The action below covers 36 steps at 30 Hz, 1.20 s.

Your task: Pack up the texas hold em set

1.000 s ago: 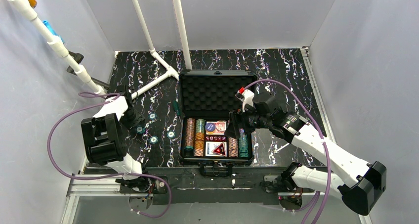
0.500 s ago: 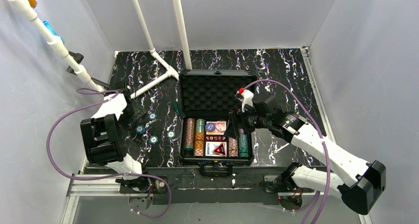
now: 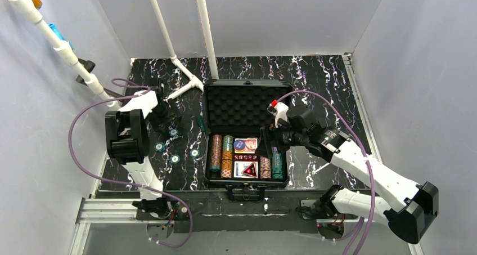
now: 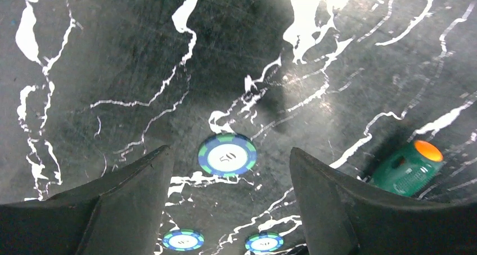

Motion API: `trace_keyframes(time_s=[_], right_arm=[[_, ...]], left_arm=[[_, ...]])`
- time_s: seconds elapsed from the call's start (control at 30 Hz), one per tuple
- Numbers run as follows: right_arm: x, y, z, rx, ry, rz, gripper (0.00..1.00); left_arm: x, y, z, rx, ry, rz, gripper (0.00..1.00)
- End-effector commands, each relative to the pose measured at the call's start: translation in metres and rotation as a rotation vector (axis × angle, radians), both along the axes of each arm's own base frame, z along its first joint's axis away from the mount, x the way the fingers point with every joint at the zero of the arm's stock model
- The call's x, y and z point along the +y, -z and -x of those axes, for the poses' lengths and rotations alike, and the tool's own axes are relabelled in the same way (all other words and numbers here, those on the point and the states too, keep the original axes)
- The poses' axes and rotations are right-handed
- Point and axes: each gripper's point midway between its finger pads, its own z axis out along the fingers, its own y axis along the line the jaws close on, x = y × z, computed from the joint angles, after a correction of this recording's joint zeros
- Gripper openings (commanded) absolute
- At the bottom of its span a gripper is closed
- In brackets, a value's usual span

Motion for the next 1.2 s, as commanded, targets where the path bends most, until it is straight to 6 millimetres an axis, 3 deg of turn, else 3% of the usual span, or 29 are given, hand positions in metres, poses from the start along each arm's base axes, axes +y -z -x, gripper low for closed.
trace_keyframes(time_s=[0.0, 0.33, 0.87, 1.03, 1.17], right_arm=[[0.001, -0.010, -0.004, -0.031, 0.006, -0.026, 0.87], [0.001, -0.011, -0.005, -0.036, 0.002, -0.021, 0.87], [0.001, -0.010, -0.006, -0.035, 0.005, -0.023, 0.87], [0.003, -0.012, -0.005, -0.031, 0.001, -0.029, 0.87], [0.002, -0.012, -0.005, -0.028, 0.004, -0.031, 0.87]], left_arm=[[0.002, -0.003, 0.001, 0.036, 0.032, -0.001, 0.73], [-0.003, 0.014, 0.015, 0.105, 0.028, -0.019, 0.59], [0.002, 0.025, 0.035, 0.177, 0.044, -0.089, 0.46], [0.005, 0.020, 0.033, 0.164, 0.056, -0.104, 0.35], [0.008, 0.004, 0.028, 0.125, 0.067, -0.123, 0.28]])
